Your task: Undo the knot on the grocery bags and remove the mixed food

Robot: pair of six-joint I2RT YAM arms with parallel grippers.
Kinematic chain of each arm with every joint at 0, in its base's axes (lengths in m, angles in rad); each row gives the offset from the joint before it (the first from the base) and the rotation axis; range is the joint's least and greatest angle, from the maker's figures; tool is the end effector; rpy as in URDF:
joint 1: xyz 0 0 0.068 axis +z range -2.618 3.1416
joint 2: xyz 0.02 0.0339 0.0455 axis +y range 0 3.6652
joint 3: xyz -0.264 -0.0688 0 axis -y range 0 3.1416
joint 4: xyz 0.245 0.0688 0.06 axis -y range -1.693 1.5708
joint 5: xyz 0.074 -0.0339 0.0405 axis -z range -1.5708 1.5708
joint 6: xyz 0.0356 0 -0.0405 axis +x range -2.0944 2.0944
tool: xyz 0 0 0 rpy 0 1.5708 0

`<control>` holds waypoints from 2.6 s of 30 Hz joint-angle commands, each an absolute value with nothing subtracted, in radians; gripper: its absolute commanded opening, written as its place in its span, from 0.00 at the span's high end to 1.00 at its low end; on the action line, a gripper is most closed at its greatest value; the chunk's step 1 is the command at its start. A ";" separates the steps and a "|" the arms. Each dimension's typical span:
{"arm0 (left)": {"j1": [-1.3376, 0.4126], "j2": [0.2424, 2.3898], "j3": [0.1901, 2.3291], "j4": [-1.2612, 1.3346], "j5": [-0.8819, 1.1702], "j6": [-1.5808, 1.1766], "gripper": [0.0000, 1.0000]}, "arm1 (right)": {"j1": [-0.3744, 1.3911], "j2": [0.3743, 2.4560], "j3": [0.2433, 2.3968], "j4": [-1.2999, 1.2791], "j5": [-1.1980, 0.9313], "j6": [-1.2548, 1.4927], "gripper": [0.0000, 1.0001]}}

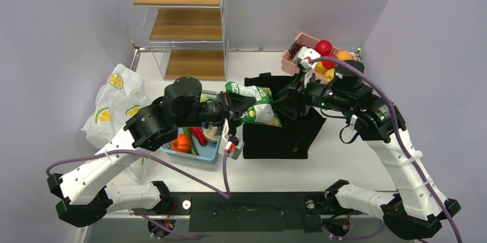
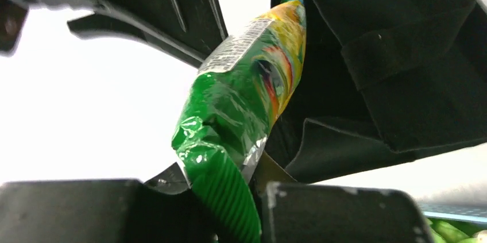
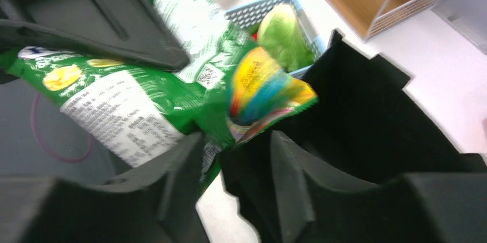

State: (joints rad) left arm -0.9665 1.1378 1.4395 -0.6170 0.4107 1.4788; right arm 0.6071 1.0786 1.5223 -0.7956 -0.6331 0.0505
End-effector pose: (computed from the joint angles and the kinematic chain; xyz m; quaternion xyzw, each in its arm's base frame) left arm 0.1171 -0.1946 0.4502 0.7857 0.1577 -0.0140 0.5980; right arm 0.1417 0.1241 0.4701 -0.3854 0.7003 0.4172 0.4324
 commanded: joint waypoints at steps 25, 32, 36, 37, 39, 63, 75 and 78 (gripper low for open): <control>-0.497 1.244 1.671 -0.223 0.899 -0.491 1.00 | 0.751 1.065 1.602 -0.450 -0.464 0.055 0.12; -0.520 1.228 1.608 -0.215 1.034 -0.507 0.92 | 0.840 1.083 1.598 -0.441 -0.433 -0.028 0.16; -0.525 1.226 1.601 -0.201 1.080 -0.511 0.92 | 0.903 1.107 1.612 -0.449 -0.396 -0.061 0.27; -0.524 1.225 1.601 -0.203 1.085 -0.511 0.92 | 0.911 1.109 1.620 -0.450 -0.398 -0.054 0.43; -0.511 1.218 1.596 -0.211 1.081 -0.506 0.83 | 0.913 1.113 1.628 -0.451 -0.397 -0.029 0.68; -0.489 0.763 1.208 -0.197 0.565 1.128 0.25 | 0.597 1.165 1.575 -0.143 -0.686 0.830 1.00; -0.750 0.845 1.195 -0.172 0.464 1.447 0.25 | 0.603 1.178 1.558 -0.145 -0.706 0.861 1.00; -0.821 0.863 1.181 -0.122 0.393 1.496 0.26 | 0.605 1.179 1.548 -0.136 -0.711 0.870 1.00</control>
State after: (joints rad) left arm -0.7410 0.8532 1.1843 -0.2184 0.4801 1.3605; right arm 0.5972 1.1770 1.5539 -0.2317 -0.6949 0.8383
